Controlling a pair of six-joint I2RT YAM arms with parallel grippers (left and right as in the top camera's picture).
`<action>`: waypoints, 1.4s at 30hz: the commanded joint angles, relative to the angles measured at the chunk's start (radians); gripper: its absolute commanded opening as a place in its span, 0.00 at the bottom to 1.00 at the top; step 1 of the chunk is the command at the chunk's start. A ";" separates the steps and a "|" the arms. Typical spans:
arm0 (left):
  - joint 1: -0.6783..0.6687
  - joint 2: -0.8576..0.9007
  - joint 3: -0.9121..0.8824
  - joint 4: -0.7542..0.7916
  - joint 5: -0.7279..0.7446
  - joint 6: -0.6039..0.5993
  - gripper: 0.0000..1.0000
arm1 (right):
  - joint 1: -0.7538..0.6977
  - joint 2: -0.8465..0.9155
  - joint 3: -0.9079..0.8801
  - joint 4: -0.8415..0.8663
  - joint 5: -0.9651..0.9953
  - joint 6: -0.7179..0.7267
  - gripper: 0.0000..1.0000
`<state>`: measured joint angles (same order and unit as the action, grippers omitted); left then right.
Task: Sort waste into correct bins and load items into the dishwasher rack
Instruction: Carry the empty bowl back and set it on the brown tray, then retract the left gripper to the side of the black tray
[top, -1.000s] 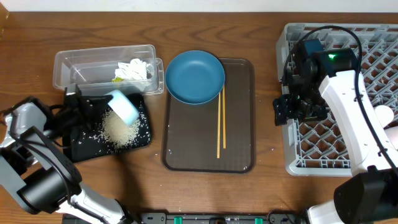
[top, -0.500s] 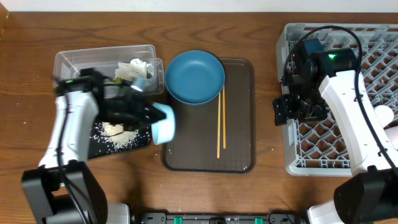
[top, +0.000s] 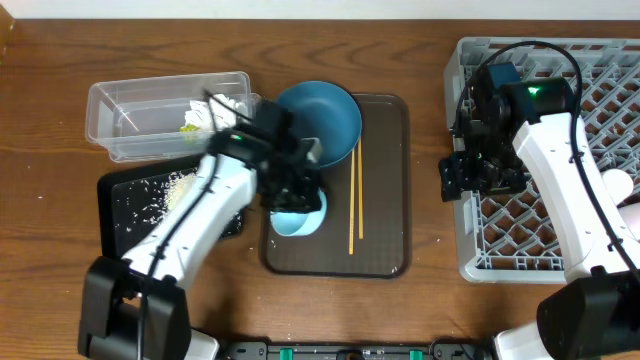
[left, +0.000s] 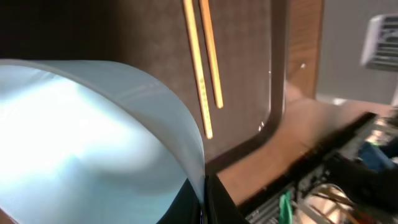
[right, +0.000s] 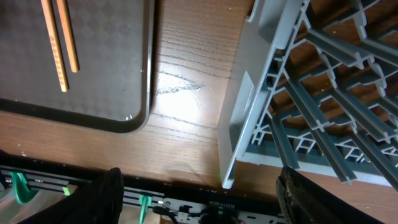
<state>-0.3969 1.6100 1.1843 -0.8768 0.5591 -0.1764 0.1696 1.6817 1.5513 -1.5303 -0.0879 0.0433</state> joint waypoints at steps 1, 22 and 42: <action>-0.079 0.005 -0.002 0.033 -0.163 -0.153 0.06 | 0.008 -0.019 0.014 0.003 0.009 -0.007 0.78; -0.163 0.002 -0.002 0.095 -0.280 -0.203 0.12 | 0.008 -0.019 0.014 0.012 0.000 -0.006 0.80; 0.325 -0.336 0.000 -0.332 -0.315 -0.079 0.50 | 0.095 -0.019 0.004 0.226 -0.238 0.005 0.79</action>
<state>-0.1345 1.3064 1.1843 -1.1812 0.2745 -0.2871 0.2115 1.6817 1.5513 -1.3296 -0.2832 0.0422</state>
